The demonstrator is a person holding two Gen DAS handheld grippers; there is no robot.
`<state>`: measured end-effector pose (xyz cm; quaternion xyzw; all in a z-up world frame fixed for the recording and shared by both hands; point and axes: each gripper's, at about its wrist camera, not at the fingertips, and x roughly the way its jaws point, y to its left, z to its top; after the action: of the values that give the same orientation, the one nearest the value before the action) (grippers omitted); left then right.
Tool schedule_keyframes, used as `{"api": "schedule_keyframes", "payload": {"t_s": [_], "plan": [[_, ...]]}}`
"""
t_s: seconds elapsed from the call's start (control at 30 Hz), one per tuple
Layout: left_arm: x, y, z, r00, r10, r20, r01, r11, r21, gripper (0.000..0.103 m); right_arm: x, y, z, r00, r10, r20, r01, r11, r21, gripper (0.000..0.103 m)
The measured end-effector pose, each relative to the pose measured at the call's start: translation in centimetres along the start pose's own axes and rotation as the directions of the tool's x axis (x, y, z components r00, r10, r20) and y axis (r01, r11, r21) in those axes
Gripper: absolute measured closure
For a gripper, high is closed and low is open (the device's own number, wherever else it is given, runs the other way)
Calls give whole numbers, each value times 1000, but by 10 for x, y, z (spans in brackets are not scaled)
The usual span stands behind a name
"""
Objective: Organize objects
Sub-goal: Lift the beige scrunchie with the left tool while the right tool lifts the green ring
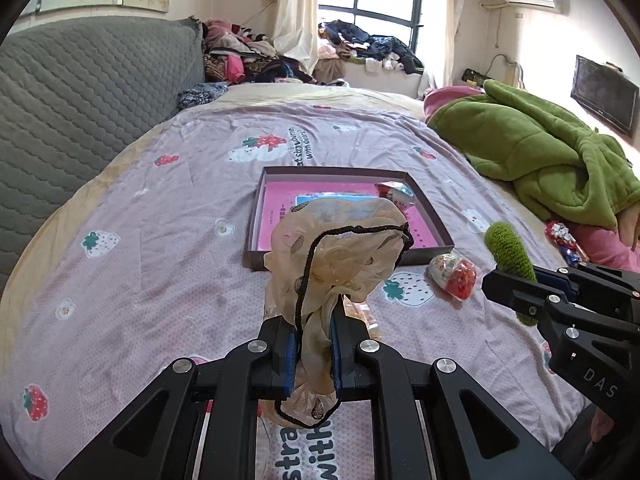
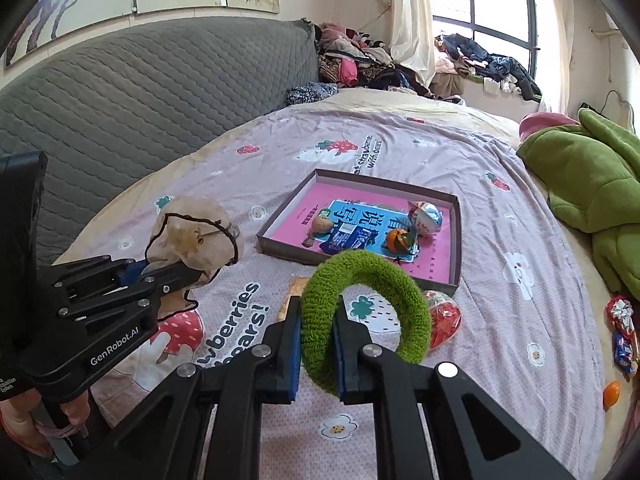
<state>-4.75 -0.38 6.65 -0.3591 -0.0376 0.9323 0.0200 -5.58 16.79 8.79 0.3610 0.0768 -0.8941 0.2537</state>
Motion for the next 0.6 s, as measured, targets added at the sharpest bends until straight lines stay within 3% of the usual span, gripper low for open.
{"api": "schedule_keyframes", "payload": {"t_s": [0.6], "plan": [[-15, -2, 19, 1000, -2, 27, 1, 1000, 13, 90, -20, -12, 10, 998, 3, 65, -5, 1000, 19, 90]]}}
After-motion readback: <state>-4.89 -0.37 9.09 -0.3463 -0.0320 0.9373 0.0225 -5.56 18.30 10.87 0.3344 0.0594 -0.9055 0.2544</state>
